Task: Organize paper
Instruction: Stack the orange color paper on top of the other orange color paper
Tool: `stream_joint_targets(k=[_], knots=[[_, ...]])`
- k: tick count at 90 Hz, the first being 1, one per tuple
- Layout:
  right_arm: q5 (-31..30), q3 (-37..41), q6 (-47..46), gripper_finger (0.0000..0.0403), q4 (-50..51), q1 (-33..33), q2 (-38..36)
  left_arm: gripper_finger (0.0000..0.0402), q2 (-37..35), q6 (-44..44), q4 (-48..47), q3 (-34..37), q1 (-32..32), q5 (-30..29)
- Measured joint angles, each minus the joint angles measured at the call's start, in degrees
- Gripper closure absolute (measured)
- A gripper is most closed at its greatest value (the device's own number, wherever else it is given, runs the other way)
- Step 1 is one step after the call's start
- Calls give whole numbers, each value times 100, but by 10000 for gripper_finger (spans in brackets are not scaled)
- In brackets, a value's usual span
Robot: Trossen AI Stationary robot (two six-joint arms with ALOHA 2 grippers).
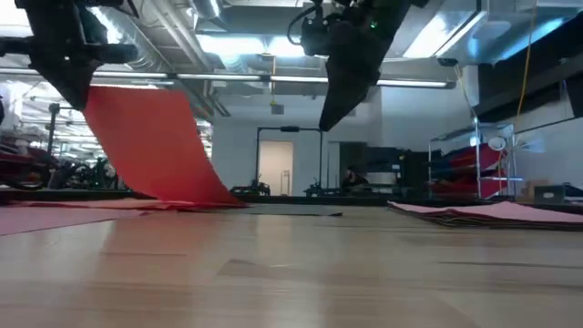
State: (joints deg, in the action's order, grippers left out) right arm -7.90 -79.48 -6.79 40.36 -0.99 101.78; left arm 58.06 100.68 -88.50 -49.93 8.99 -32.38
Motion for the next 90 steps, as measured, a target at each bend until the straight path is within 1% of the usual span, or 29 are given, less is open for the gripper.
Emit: stream_joint_targets(k=[21,34,46,60,75,80,85,90], knots=[[2,0,-3,292,4,0,0,348,0,-497,180,0,-2,121],[2,0,-17,292,4,0,-1,318,0,-530,204,0,-2,133],[2,0,-17,292,5,0,-2,300,0,-647,192,0,-2,133],[-8,0,-17,292,4,0,-2,293,0,-782,189,2,-2,133],[-155,0,-15,292,0,33,-2,293,0,-791,261,2,-2,133],[-202,0,-15,295,-5,77,1,295,0,-879,453,4,-3,133],[-254,0,-15,305,-24,131,32,302,0,-1229,853,7,-4,133],[-251,4,20,324,0,221,48,313,3,-1673,1394,7,-4,124]])
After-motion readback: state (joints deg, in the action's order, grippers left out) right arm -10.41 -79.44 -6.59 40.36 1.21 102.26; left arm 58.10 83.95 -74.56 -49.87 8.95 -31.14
